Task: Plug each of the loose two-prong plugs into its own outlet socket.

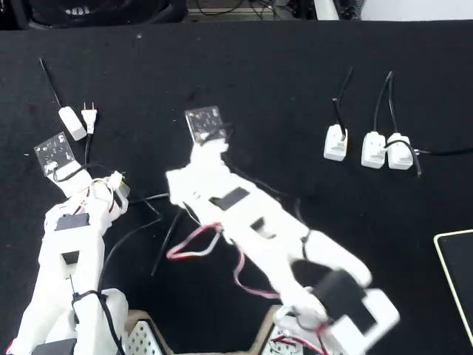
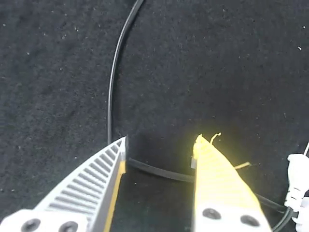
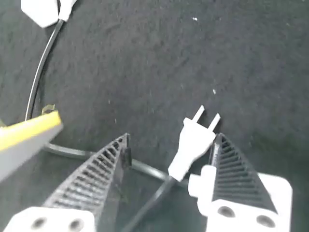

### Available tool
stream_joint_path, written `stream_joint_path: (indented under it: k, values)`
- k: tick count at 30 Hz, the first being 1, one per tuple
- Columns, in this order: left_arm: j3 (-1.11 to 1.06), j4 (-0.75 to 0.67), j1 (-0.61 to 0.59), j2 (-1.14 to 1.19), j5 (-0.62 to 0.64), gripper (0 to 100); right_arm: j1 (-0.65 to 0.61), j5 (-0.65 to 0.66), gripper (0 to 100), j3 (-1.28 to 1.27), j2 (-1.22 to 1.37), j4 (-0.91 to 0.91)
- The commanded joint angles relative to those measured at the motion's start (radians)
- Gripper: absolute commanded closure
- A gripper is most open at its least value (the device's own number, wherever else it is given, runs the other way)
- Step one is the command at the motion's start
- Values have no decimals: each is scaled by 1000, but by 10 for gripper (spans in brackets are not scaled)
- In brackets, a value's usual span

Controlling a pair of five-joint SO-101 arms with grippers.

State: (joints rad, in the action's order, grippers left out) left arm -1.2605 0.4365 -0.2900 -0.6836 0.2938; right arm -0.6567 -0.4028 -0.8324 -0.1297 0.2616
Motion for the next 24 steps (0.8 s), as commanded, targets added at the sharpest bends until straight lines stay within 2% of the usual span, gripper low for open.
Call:
stream_joint_path:
  k: [1, 10, 19, 24]
  values:
    - [4, -9, -8, -17, 6, 780, 21, -17, 747, 182, 163, -25]
    - [4, -9, -70, -25, 12, 780, 69, -17, 748, 219, 257, -20]
    - [4, -11, -67, -25, 12, 780, 69, -17, 752, 260, 280, 120]
    - [4, -11, -68, -25, 12, 780, 69, -12, 919, 282, 295, 123]
